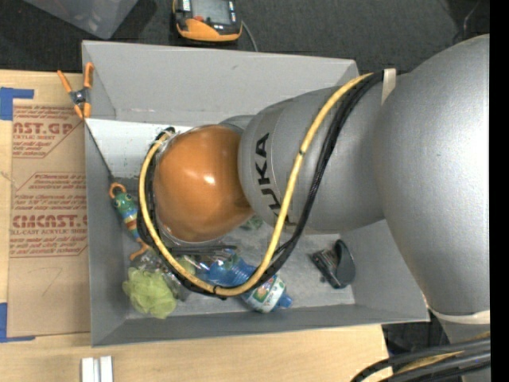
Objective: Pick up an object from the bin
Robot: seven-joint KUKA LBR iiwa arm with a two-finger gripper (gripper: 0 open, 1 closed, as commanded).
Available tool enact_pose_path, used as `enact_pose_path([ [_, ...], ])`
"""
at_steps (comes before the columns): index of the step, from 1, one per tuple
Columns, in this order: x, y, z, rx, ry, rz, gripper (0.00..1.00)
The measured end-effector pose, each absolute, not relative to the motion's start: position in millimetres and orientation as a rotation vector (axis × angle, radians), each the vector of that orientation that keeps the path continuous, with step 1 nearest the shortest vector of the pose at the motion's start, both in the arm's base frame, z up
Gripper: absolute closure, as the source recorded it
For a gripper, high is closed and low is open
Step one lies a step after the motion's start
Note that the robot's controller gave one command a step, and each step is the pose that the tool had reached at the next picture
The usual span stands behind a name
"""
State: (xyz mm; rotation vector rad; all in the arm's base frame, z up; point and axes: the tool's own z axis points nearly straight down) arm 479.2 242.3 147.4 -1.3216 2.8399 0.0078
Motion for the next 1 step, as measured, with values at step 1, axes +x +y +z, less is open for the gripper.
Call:
enact_pose_path([
  [1,479.2,242.6,157.8,-1.321,2.84,0.008,1.0],
])
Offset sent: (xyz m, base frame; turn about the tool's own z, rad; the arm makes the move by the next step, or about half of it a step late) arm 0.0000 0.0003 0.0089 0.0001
